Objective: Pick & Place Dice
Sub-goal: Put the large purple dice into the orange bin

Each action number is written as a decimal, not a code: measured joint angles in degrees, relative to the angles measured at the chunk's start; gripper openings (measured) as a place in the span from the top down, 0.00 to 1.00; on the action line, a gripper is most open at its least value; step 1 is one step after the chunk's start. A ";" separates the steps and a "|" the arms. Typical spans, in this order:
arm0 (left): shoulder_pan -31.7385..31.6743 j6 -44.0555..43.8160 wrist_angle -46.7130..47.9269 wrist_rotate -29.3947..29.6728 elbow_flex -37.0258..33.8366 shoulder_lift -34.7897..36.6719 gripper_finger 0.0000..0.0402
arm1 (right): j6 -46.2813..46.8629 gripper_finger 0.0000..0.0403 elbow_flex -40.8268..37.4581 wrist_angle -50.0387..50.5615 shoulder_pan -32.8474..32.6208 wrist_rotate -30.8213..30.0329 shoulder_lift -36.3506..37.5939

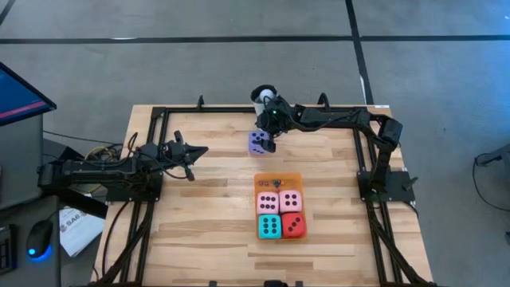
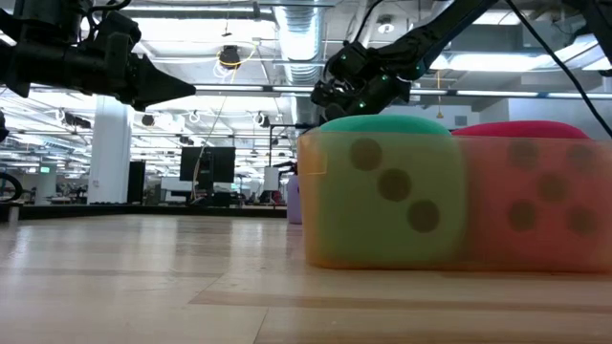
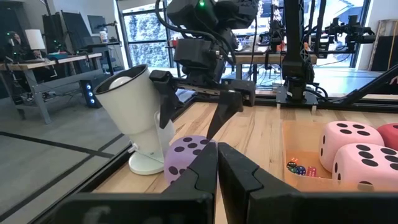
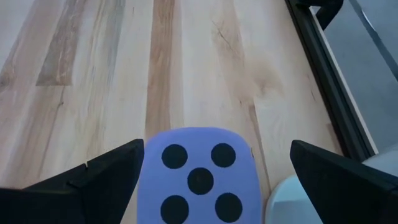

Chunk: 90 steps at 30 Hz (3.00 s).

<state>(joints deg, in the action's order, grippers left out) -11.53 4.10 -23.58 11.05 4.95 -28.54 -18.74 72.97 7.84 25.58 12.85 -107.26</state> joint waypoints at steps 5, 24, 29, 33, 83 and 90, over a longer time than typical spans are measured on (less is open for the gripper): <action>-0.02 -0.01 0.00 0.02 0.00 0.00 1.00 | -0.76 0.01 0.00 0.15 -0.03 -0.12 0.00; -0.02 -0.04 0.01 0.00 0.00 -0.01 1.00 | -0.69 0.01 -0.17 -2.36 -0.04 -0.03 -3.37; -0.01 -0.02 0.20 0.00 0.00 0.00 1.00 | -0.20 0.01 -0.17 -3.04 -0.07 0.38 -3.80; 0.00 0.02 0.20 0.02 0.00 0.01 1.00 | -0.26 0.01 -0.17 -2.91 0.06 0.30 -3.70; 0.00 0.11 0.20 0.01 0.00 0.01 1.00 | 0.15 0.01 4.04 4.39 -1.20 0.58 -3.67; 0.00 0.11 0.20 0.00 0.00 0.01 1.00 | 0.31 0.01 4.07 4.42 -1.18 0.58 -3.67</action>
<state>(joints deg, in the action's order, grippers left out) -11.53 4.21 -23.38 11.05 4.95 -28.53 -18.44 77.03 12.25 24.40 13.43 -110.93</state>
